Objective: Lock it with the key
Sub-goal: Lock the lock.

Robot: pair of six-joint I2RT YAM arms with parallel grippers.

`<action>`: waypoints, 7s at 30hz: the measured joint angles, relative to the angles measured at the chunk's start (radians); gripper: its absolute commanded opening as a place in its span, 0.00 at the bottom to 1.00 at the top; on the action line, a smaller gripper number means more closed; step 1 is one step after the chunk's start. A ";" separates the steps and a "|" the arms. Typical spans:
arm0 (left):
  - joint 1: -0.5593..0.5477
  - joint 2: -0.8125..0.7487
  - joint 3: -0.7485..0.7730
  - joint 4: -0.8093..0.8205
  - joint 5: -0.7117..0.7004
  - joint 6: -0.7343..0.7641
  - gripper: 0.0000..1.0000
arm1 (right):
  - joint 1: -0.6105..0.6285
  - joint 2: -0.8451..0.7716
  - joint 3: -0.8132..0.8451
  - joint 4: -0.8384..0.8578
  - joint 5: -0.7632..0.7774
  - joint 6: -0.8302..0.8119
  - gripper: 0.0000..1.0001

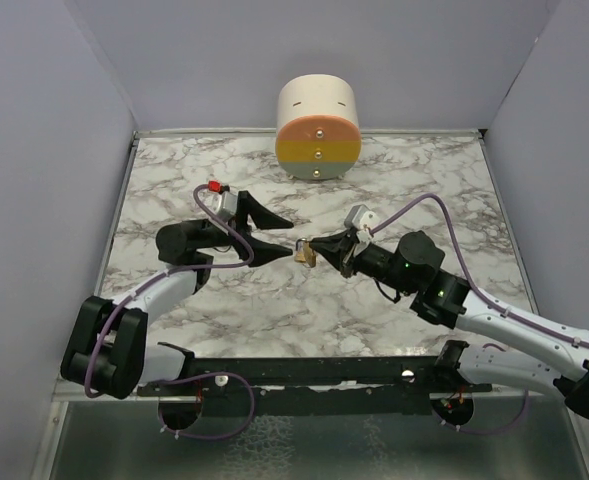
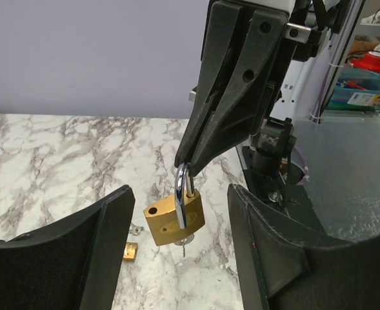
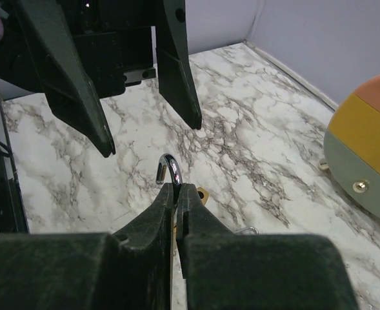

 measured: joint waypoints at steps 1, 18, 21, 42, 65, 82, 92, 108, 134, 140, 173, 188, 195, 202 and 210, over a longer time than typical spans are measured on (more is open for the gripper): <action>-0.002 0.005 0.000 0.000 0.004 -0.002 0.60 | 0.000 -0.003 0.000 -0.002 -0.004 0.000 0.01; -0.047 0.084 0.019 0.000 0.033 -0.026 0.38 | 0.000 0.023 0.000 0.003 -0.060 0.000 0.01; -0.048 0.084 0.023 -0.001 0.033 -0.026 0.40 | 0.000 0.027 0.000 0.004 -0.064 0.000 0.01; -0.061 0.103 0.023 -0.012 0.035 -0.022 0.19 | 0.000 0.012 0.000 0.008 -0.064 0.000 0.01; -0.065 -0.064 0.069 -0.428 -0.046 0.235 0.00 | 0.000 -0.040 0.010 0.079 0.068 0.040 0.88; -0.065 -0.211 0.121 -0.692 -0.183 0.363 0.00 | 0.000 -0.042 -0.017 0.121 0.148 0.080 0.76; -0.087 -0.226 0.123 -0.712 -0.224 0.361 0.00 | 0.000 0.056 -0.028 0.180 0.085 0.089 0.70; -0.133 -0.226 0.148 -0.752 -0.246 0.362 0.00 | 0.000 0.141 -0.028 0.280 0.079 0.096 0.40; -0.139 -0.242 0.150 -0.777 -0.268 0.377 0.00 | 0.000 0.167 -0.027 0.286 0.080 0.116 0.02; -0.139 -0.245 0.149 -0.779 -0.269 0.382 0.00 | 0.000 0.167 -0.028 0.293 0.076 0.113 0.02; -0.170 -0.294 0.145 -0.761 -0.184 0.402 0.00 | -0.008 0.053 -0.091 0.317 -0.201 0.107 0.02; -0.185 -0.307 0.095 -0.713 -0.224 0.384 0.00 | -0.008 0.043 -0.086 0.277 -0.210 0.110 0.02; -0.190 -0.304 0.085 -0.703 -0.250 0.388 0.00 | -0.013 0.051 -0.086 0.290 -0.208 0.117 0.02; -0.192 -0.301 0.081 -0.699 -0.256 0.399 0.00 | -0.013 0.051 -0.086 0.292 -0.208 0.116 0.02; -0.195 -0.300 0.079 -0.700 -0.266 0.407 0.00 | -0.014 0.051 -0.086 0.290 -0.209 0.116 0.02</action>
